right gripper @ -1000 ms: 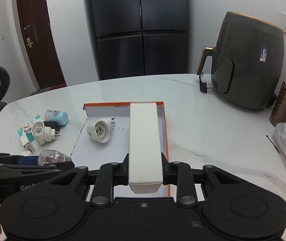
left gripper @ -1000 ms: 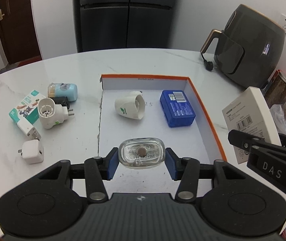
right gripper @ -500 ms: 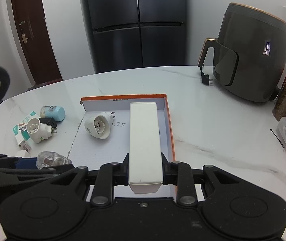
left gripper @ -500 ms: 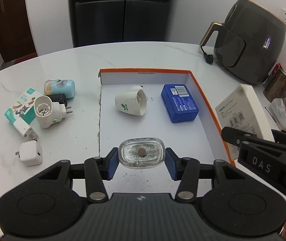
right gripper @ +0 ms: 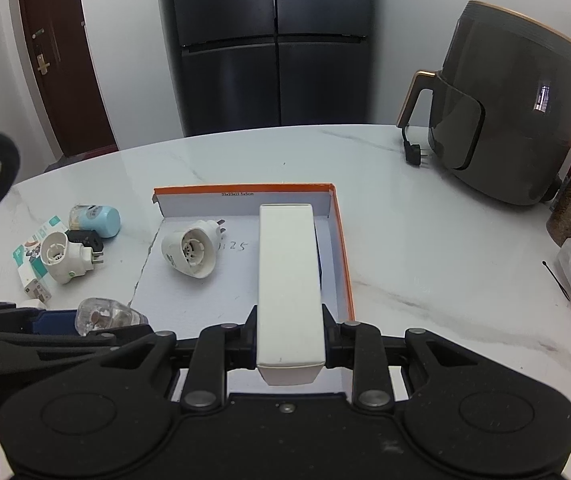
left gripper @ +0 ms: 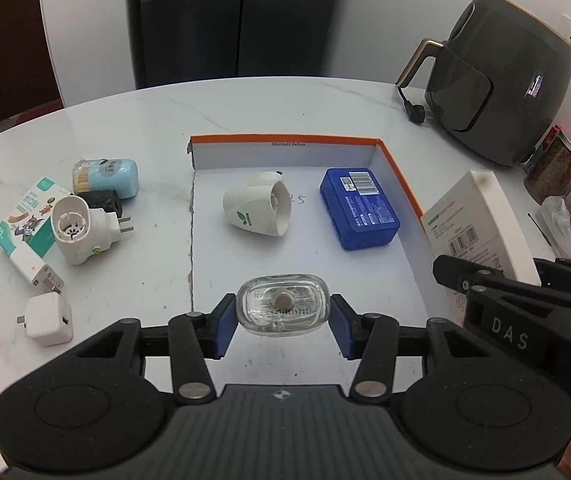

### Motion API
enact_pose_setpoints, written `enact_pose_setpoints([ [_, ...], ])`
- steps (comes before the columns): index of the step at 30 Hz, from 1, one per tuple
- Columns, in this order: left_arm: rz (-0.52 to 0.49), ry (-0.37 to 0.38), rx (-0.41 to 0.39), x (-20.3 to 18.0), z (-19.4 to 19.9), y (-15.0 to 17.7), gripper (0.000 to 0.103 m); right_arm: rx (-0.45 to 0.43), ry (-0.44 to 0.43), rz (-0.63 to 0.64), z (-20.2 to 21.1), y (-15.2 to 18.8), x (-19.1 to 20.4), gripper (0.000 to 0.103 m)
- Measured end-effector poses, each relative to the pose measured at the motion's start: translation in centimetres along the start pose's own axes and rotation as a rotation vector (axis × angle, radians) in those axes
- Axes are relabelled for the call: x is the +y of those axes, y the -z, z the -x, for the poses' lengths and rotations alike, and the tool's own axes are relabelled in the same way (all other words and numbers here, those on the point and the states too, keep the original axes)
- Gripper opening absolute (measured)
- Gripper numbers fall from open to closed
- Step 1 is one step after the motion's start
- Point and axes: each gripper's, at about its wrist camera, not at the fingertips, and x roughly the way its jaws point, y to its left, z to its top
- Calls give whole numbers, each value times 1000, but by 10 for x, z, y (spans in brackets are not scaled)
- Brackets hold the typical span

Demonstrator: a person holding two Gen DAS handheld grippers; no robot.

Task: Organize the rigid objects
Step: 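Carry the glass bottle and white box over the tray box with both tools, then open the right tool to drop the white box while the left lowers the bottle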

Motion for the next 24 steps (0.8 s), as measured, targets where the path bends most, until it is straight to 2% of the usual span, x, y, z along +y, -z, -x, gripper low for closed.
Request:
enact_pose_setpoints([
  [11,7,7,23,8,-12,-4,50,48,-16,-6,-16,-1,3,32],
  [16,12,0,28,12,-15,-4,50,73,-97,-43,-26,-1,2,33],
  [18,16,-4,30,14,-17,-5,50,59,-107,-61,-26,-2,0,47],
  [19,18,-5,30,14,-17,-5,50,54,-117,-73,-26,-2,-3,45],
  [20,18,-7,31,14,-18,-6,50,52,-94,-73,-26,-2,-3,45],
  [23,18,-1,34,12,-21,-7,50,36,53,-14,-24,-1,-4,45],
  [24,15,2,34,11,-22,-8,50,30,73,-7,-22,-2,-7,45],
])
